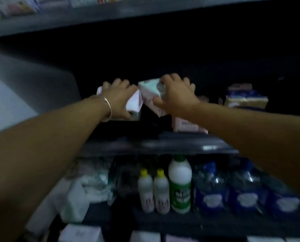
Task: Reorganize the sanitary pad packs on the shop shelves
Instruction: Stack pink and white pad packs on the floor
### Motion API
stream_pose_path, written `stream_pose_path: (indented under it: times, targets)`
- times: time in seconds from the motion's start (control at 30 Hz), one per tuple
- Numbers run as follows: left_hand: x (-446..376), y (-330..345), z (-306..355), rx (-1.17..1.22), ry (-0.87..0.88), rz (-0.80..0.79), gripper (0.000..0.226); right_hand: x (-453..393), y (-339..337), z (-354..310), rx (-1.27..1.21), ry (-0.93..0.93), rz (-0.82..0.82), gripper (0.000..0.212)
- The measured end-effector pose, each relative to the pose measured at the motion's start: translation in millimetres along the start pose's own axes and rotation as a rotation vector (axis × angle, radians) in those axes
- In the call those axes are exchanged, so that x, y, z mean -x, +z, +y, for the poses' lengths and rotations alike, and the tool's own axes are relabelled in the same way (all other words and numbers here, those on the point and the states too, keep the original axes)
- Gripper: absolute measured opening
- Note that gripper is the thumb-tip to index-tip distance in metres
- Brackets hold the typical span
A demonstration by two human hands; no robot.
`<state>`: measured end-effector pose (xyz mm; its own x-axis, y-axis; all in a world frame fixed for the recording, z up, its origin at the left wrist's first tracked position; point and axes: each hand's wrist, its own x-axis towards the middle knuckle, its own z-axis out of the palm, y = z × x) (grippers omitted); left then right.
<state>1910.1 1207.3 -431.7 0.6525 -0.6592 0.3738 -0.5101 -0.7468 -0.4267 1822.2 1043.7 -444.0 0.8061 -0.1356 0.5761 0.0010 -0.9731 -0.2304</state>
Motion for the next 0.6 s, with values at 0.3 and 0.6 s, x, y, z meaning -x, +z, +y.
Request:
stream_pose_path:
  times: [0.3, 0.6]
  targets:
    - [125, -2, 71, 0.227, 0.096, -0.236, 0.078, 155, -6, 17, -0.368, 0.125, -0.249, 0.045]
    - [216, 72, 169, 0.383, 0.203, -0.750, 0.081, 289, 58, 69, -0.428, 0.358, -0.786, 0.039]
